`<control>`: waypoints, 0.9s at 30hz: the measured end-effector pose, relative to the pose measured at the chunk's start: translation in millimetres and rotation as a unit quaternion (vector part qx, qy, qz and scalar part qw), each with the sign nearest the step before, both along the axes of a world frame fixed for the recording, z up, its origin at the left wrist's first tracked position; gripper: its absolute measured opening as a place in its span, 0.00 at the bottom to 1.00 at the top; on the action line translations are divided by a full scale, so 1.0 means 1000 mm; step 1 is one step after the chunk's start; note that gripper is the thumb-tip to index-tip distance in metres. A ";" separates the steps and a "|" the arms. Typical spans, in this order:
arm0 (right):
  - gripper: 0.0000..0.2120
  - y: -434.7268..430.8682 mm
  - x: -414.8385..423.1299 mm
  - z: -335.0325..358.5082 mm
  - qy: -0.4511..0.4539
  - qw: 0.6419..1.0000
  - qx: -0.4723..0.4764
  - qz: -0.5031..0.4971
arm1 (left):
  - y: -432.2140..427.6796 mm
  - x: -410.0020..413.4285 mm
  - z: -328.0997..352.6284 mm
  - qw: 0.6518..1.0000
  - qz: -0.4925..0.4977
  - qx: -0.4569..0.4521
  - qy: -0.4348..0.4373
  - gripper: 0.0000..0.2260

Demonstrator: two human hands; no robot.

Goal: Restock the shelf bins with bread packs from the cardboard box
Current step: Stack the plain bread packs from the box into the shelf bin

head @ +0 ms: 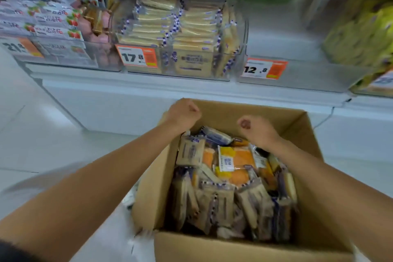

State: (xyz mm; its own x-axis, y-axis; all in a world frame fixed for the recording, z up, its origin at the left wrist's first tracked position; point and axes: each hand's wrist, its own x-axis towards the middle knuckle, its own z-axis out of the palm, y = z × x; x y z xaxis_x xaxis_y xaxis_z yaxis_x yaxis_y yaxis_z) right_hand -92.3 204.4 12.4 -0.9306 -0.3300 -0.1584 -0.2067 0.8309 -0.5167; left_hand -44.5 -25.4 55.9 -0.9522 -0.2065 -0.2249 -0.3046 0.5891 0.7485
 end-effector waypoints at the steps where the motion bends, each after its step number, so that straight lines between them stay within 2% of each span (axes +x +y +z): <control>1: 0.08 0.015 0.004 -0.017 -0.035 0.999 0.001 -0.016 | 0.007 0.000 -0.011 1.000 0.009 0.017 -0.014 0.06; 4: 0.16 0.034 0.005 -0.065 -0.098 0.994 -0.007 -0.045 | 0.018 0.000 -0.048 0.994 0.064 0.073 -0.057 0.03; 7: 0.15 0.020 -0.009 -0.108 -0.128 0.990 -0.033 -0.048 | 0.024 -0.002 -0.078 0.984 0.112 0.097 -0.101 0.07; 9: 0.19 0.004 -0.021 -0.136 -0.116 0.992 -0.038 -0.025 | 0.024 -0.003 -0.093 0.978 0.134 0.104 -0.119 0.08; 12: 0.27 -0.017 -0.038 -0.177 -0.064 0.997 0.042 -0.001 | 0.021 -0.009 -0.109 0.971 0.149 0.118 -0.142 0.08; 14: 0.21 -0.023 -0.047 -0.193 -0.030 0.995 0.092 0.004 | 0.020 -0.012 -0.115 0.968 0.155 0.123 -0.155 0.09; 16: 0.13 -0.023 -0.047 -0.191 0.015 0.997 0.074 0.021 | 0.022 -0.016 -0.118 0.956 0.191 0.140 -0.171 0.10; 18: 0.10 -0.013 -0.039 -0.181 0.098 0.994 0.009 0.044 | 0.024 -0.021 -0.116 0.919 0.251 0.210 -0.218 0.17; 20: 0.10 0.002 -0.023 -0.159 0.195 0.976 -0.066 0.069 | 0.028 -0.025 -0.111 0.857 0.275 0.318 -0.297 0.25; 22: 0.13 0.021 -0.010 -0.140 0.255 0.952 -0.091 0.140 | 0.038 -0.025 -0.107 0.809 0.257 0.403 -0.344 0.23; 23: 0.15 0.031 -0.007 -0.131 0.246 0.950 -0.077 0.179 | 0.042 -0.024 -0.110 0.801 0.247 0.425 -0.341 0.18; 24: 0.17 0.039 -0.005 -0.125 0.202 0.958 -0.062 0.193 | 0.049 -0.022 -0.112 0.807 0.239 0.429 -0.328 0.13; 25: 0.20 0.047 -0.003 -0.120 0.125 0.974 -0.059 0.179 | 0.054 -0.020 -0.116 0.823 0.232 0.417 -0.309 0.13; 26: 0.23 0.053 0.000 -0.111 0.026 0.988 -0.081 0.127 | 0.057 -0.017 -0.119 0.840 0.224 0.404 -0.286 0.14; 27: 0.26 0.055 0.002 -0.100 -0.081 0.986 -0.131 0.057 | 0.060 -0.013 -0.118 0.861 0.205 0.384 -0.263 0.15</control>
State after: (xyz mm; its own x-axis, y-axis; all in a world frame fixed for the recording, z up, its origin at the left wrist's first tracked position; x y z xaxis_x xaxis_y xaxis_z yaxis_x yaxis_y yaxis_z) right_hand -90.3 259.5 -87.8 -0.8550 -0.4798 -0.1969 -0.1882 0.6408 -0.7443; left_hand -58.0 34.3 -62.5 -0.5590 -0.1001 -0.8231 -0.7850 -0.2557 0.5643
